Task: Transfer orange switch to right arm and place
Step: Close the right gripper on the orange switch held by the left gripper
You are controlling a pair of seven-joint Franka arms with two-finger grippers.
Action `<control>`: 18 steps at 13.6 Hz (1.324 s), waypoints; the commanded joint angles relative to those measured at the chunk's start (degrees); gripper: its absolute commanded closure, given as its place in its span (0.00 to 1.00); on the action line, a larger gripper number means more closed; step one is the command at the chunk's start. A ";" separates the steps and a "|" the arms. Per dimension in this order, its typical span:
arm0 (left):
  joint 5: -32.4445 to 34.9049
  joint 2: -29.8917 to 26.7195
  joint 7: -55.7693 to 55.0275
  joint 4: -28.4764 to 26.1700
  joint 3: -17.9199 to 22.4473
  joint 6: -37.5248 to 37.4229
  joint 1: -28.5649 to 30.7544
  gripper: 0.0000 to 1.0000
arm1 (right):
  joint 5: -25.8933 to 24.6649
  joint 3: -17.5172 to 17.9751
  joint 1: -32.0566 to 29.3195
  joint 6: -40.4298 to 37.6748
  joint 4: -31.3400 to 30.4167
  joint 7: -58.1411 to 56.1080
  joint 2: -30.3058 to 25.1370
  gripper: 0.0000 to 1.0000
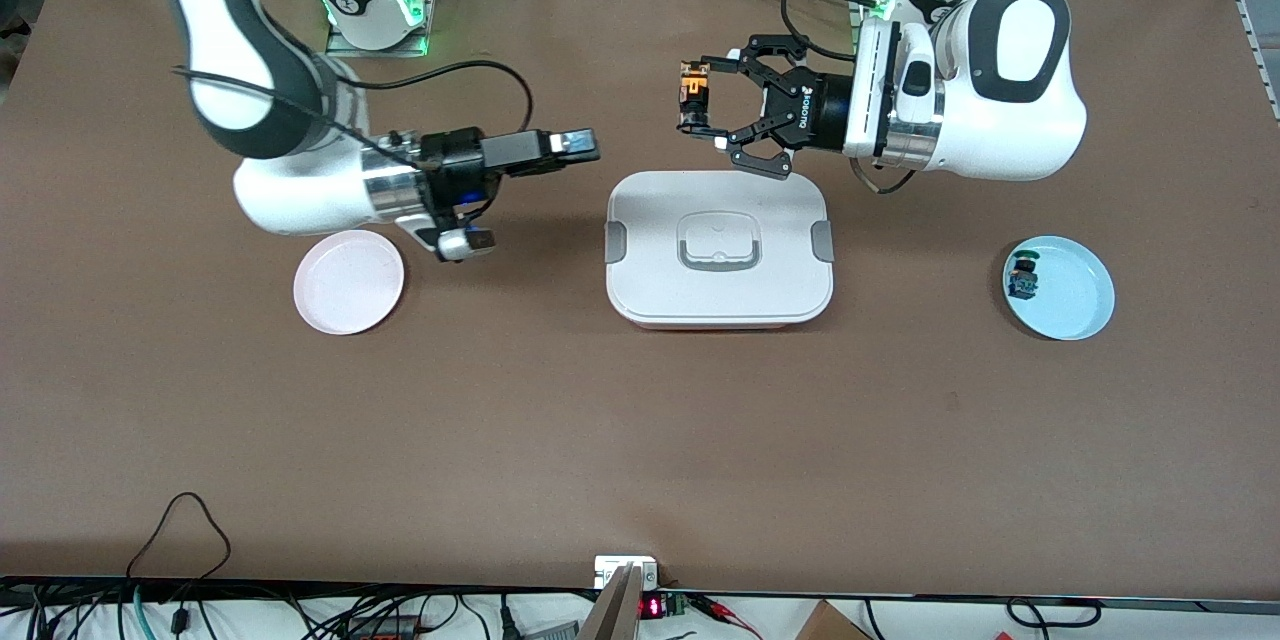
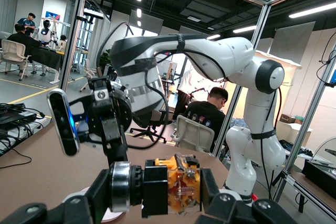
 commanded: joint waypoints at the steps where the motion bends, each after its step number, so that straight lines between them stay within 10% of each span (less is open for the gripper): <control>1: -2.53 -0.73 1.13 -0.74 -0.75 -0.03 0.76 1.00 | 5.04 -0.47 4.61 4.84 -0.75 2.36 -0.97 0.00; 18: -3.32 -0.73 2.71 -0.56 -0.75 -0.03 0.94 1.00 | 6.55 -0.30 11.04 14.79 -1.63 3.68 -4.39 0.00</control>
